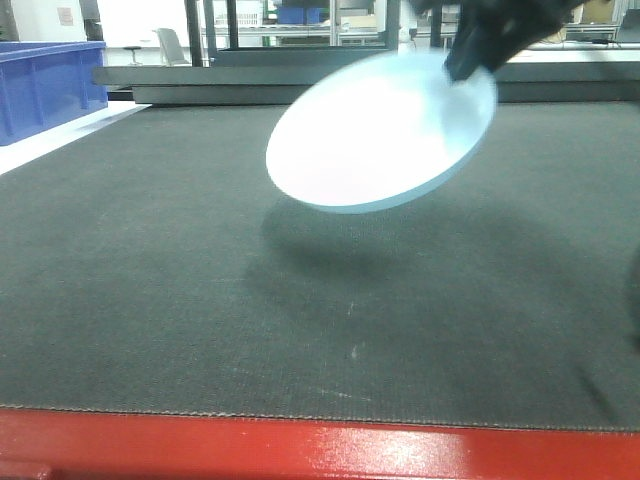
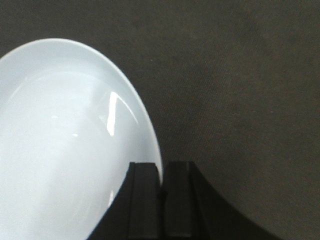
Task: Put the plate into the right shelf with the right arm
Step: 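Close the right gripper on the plate rim and lift it up, then hold the plate in the right gripper while the base turns away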
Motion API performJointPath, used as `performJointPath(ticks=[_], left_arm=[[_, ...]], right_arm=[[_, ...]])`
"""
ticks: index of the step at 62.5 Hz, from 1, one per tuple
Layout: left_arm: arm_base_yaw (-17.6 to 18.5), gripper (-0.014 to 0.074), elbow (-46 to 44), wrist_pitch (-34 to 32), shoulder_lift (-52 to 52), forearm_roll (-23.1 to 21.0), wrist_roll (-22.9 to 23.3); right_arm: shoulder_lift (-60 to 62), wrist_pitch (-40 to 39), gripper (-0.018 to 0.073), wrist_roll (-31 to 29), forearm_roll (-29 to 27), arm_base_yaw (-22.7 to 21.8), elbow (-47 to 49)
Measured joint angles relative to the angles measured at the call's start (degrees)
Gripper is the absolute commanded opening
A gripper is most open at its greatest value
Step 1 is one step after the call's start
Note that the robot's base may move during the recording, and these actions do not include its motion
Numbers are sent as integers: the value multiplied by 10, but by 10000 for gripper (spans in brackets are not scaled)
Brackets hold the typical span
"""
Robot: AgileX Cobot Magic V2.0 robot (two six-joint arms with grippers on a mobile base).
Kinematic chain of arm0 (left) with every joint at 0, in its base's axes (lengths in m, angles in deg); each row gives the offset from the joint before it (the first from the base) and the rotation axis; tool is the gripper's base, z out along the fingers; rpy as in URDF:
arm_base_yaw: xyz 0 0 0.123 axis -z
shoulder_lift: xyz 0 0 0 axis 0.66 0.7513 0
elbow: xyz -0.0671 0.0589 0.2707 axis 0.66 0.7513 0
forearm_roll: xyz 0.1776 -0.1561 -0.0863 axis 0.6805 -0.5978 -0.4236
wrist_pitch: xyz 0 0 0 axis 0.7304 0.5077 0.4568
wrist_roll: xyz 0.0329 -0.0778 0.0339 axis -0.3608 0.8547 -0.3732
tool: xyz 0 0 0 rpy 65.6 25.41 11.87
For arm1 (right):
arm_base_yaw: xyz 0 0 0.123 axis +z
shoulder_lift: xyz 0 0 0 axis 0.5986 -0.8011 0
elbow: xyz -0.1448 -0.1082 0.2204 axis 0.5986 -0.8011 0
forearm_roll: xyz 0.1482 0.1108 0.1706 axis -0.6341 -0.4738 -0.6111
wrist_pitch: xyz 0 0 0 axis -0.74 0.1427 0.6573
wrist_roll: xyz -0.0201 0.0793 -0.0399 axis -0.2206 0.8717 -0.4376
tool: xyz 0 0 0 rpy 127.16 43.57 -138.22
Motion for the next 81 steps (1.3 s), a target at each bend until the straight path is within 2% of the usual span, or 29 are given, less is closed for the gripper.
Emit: performJointPath(ticks=[21,33,44,57,81], left_arm=[[0,-47,0,0,0,0,0],[0,-47,0,0,0,0,0],[0,-47,0,0,0,0,0],[0,-47,0,0,0,0,0],[0,-47,0,0,0,0,0]], right_arm=[[277,-104,29,0,1,0,-227],[421,-144,29,0,1,0,-307],[527,-155,29,0,5,0,-332],[611,-183,29,-1,48,0,-332],[651,-221,29,-1,65,0,-332]])
